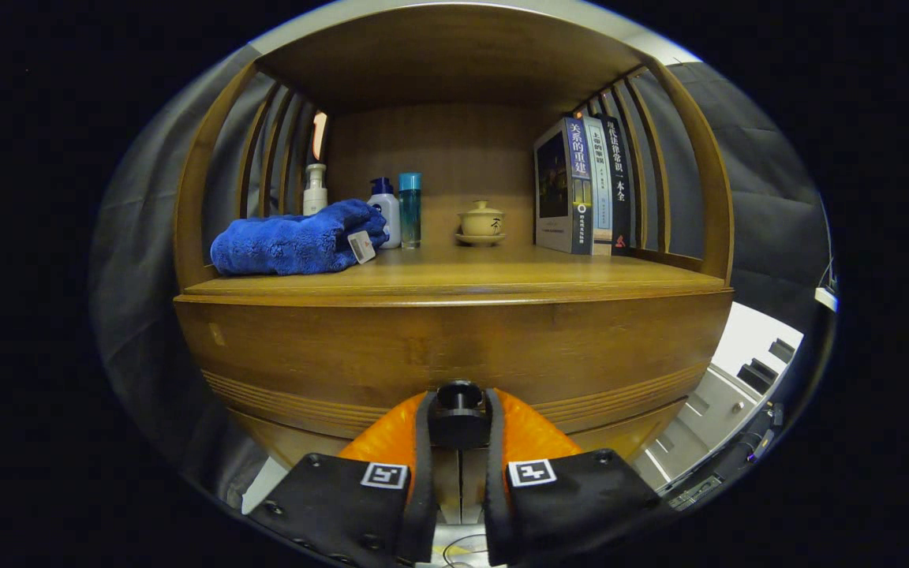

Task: Pull open the drawer, take out the items inside it, and place them on the countertop above the cabinet.

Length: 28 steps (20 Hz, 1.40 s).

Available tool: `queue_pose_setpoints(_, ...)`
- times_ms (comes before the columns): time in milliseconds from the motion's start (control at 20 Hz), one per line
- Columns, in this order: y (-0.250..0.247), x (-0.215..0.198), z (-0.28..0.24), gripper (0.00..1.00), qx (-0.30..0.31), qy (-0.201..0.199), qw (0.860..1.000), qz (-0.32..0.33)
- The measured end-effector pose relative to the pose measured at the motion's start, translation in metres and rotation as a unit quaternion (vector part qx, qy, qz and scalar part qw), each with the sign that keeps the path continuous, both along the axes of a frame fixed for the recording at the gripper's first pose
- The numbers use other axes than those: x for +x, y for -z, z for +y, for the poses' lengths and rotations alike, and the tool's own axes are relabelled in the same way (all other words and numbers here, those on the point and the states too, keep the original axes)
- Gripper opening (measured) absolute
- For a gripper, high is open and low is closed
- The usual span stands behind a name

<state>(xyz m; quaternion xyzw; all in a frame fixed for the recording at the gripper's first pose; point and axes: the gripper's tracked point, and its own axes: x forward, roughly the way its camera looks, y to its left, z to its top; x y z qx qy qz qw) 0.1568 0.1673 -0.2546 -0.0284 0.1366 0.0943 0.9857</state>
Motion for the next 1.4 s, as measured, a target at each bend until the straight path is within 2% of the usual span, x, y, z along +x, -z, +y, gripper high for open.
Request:
queue_pose_setpoints(1100, 0.002, -0.130, -0.028, 0.33, -0.031, 0.001, 0.999, 0.039)
queue_pose_setpoints(1400, 0.002, -0.161, -0.034, 0.33, -0.017, 0.006, 0.999, 0.049)
